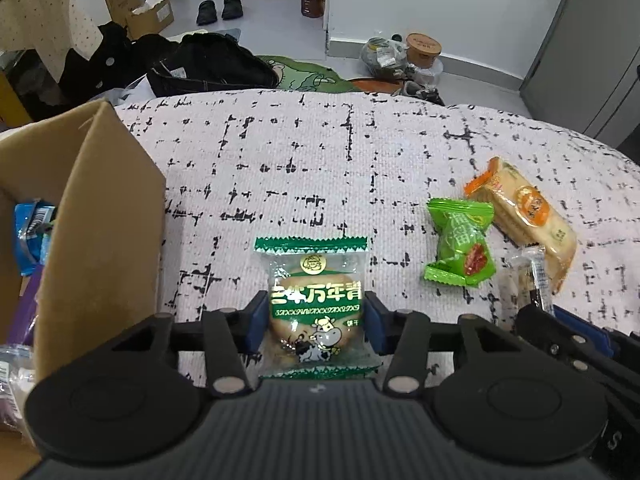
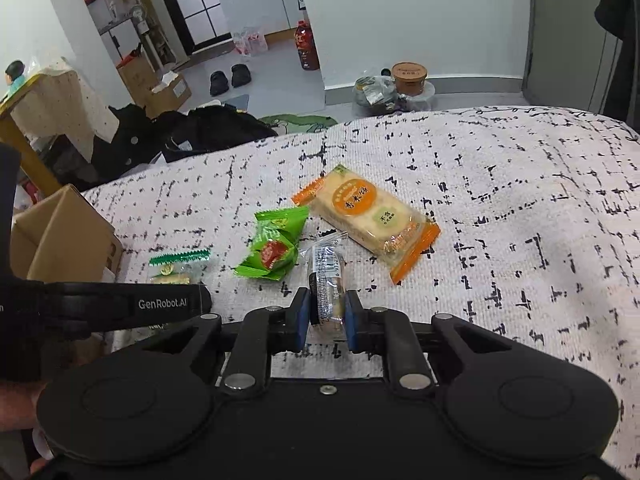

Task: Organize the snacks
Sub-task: 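Carry the green-labelled packet and clear bar over the box and release both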

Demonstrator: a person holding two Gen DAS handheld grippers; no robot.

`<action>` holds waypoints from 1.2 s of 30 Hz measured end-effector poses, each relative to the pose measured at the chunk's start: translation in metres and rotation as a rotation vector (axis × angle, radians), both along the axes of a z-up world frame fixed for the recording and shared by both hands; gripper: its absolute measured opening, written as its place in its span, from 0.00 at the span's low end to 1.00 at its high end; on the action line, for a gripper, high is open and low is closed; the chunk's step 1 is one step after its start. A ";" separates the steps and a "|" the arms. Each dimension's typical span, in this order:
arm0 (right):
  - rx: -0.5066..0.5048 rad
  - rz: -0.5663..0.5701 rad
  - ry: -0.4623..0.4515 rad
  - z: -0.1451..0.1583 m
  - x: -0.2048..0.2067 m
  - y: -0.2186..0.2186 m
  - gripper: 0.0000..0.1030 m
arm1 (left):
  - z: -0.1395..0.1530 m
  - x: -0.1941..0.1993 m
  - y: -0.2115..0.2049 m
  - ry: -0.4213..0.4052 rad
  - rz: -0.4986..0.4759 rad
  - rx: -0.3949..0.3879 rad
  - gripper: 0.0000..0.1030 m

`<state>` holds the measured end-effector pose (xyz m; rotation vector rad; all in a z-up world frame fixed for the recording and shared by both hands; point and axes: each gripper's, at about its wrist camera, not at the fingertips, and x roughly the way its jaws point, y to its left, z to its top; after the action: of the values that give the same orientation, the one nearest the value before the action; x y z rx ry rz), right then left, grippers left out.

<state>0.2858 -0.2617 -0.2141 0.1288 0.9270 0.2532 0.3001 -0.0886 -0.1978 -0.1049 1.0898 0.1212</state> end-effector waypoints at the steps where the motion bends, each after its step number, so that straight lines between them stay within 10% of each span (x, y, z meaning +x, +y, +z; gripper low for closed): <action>1: 0.003 -0.007 -0.003 0.002 -0.001 0.001 0.17 | 0.004 -0.003 0.000 -0.013 -0.008 0.006 0.47; 36: 0.002 -0.082 -0.184 0.081 -0.044 0.059 0.18 | 0.109 -0.072 0.069 -0.285 -0.072 -0.027 0.47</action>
<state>0.2414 -0.2023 -0.1334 0.1428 0.7373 0.1870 0.2277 -0.0194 -0.0890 -0.1035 0.8095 0.0256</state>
